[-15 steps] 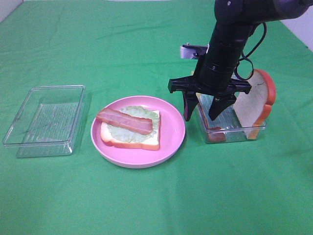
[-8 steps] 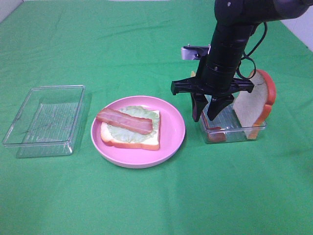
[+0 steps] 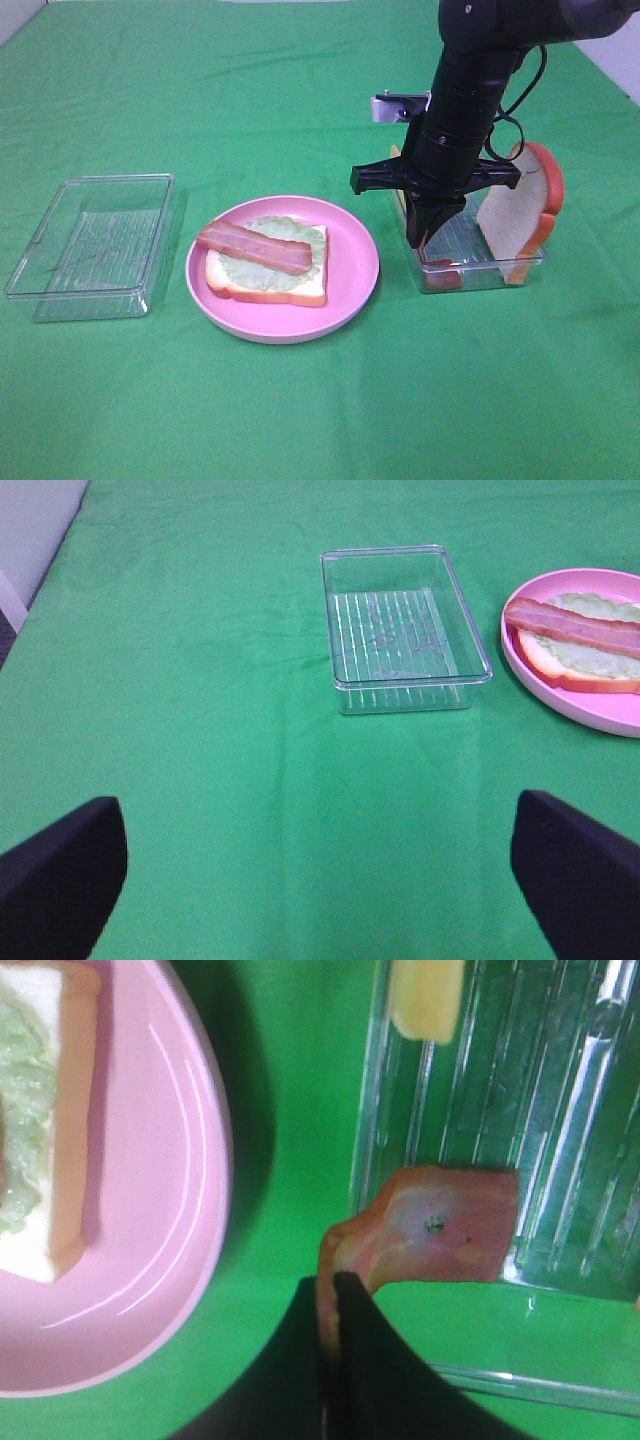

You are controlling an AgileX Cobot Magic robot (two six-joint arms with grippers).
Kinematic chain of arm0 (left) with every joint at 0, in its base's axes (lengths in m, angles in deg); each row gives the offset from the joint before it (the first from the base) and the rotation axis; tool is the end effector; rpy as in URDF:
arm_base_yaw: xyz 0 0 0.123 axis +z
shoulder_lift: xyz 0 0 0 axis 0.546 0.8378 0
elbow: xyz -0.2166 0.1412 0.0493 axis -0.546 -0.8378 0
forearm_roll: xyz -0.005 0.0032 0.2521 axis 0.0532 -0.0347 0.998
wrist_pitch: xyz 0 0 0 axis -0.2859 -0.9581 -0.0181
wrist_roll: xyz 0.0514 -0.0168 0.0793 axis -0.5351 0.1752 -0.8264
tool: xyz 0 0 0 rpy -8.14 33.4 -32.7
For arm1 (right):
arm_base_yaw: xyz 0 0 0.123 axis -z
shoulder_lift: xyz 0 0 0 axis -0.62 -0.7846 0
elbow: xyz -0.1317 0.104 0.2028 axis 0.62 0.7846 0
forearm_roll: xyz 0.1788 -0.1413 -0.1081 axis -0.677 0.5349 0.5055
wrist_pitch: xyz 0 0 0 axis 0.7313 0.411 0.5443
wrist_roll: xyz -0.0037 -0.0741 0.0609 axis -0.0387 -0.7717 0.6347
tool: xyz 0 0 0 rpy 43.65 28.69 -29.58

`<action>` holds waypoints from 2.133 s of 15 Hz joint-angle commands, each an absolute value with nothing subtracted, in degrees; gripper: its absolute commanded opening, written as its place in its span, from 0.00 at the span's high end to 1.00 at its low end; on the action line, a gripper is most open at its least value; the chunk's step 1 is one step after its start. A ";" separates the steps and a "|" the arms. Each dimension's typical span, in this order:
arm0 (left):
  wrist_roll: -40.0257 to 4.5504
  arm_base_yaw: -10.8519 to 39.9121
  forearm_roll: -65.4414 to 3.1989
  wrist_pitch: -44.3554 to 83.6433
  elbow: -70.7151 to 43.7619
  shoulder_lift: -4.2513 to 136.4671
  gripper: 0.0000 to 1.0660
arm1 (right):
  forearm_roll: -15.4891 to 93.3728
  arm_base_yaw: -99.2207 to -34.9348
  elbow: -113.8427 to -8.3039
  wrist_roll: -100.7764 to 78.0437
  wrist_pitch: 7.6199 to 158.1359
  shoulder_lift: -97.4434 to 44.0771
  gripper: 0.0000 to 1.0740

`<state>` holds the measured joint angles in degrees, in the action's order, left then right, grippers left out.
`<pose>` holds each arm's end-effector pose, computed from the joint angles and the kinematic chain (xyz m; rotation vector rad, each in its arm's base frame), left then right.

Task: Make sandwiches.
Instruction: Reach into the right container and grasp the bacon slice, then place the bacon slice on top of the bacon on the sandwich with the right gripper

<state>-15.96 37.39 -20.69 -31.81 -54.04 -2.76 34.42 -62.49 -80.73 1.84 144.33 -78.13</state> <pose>0.0178 -0.0049 0.2780 -0.0352 2.0482 -0.0188 0.3654 0.1713 0.1358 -0.3546 3.0691 0.1369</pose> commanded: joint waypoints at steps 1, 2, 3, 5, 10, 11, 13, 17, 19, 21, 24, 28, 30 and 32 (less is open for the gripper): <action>-15.62 37.39 -20.98 -30.95 -54.21 -3.62 0.08 | 33.73 -62.44 -80.95 2.41 146.28 -76.76 1.00; -15.62 37.39 -20.98 -30.95 -54.21 -3.62 0.08 | 33.50 -62.44 -80.95 2.41 147.36 -75.27 1.00; -15.62 37.39 -20.98 -30.95 -54.21 -3.62 0.08 | 32.41 -62.44 -80.95 2.41 148.11 -73.38 1.00; -15.62 37.39 -20.98 -30.95 -54.21 -3.62 0.08 | 27.83 -62.44 -80.95 2.47 148.80 -69.94 1.00; -15.62 37.39 -20.98 -30.95 -54.21 -3.62 0.08 | 10.92 -63.87 -80.95 -5.67 145.59 -64.90 1.00; -15.56 37.39 -20.98 -30.95 -54.21 -3.62 0.08 | 8.46 -64.73 -80.95 -7.16 142.72 -65.19 1.00; -15.56 37.39 -20.98 -30.95 -54.21 -3.62 0.08 | 4.85 -67.54 -80.95 -9.62 138.25 -66.56 1.00; -15.56 37.39 -20.98 -30.95 -54.21 -3.62 0.08 | -2.31 -71.89 -81.07 -15.18 133.56 -71.26 1.00; -15.56 37.39 -20.98 -30.95 -54.21 -3.62 0.08 | -6.89 -73.21 -81.93 -18.16 133.21 -74.18 1.00; -15.56 37.39 -20.98 -30.95 -54.21 -3.62 0.08 | -9.82 -73.27 -83.59 -20.22 133.27 -76.42 1.00; -15.56 37.39 -20.98 -30.95 -54.21 -3.62 0.08 | -10.05 -73.15 -85.60 -20.62 132.70 -79.80 1.00; -15.56 37.39 -20.98 -30.95 -54.21 -3.62 0.08 | -6.32 -72.98 -85.60 -20.39 131.61 -82.89 1.00; -15.56 37.39 -20.98 -30.95 -54.21 -3.62 0.08 | -3.00 -72.98 -85.60 -19.47 131.67 -82.78 1.00; -15.56 37.39 -20.98 -30.95 -54.21 -3.62 0.08 | -0.71 -72.92 -85.60 -19.07 131.38 -82.66 1.00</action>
<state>-15.96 37.39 -20.69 -31.81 -54.04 -2.76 -0.65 -73.21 -85.37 -19.24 131.72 -82.95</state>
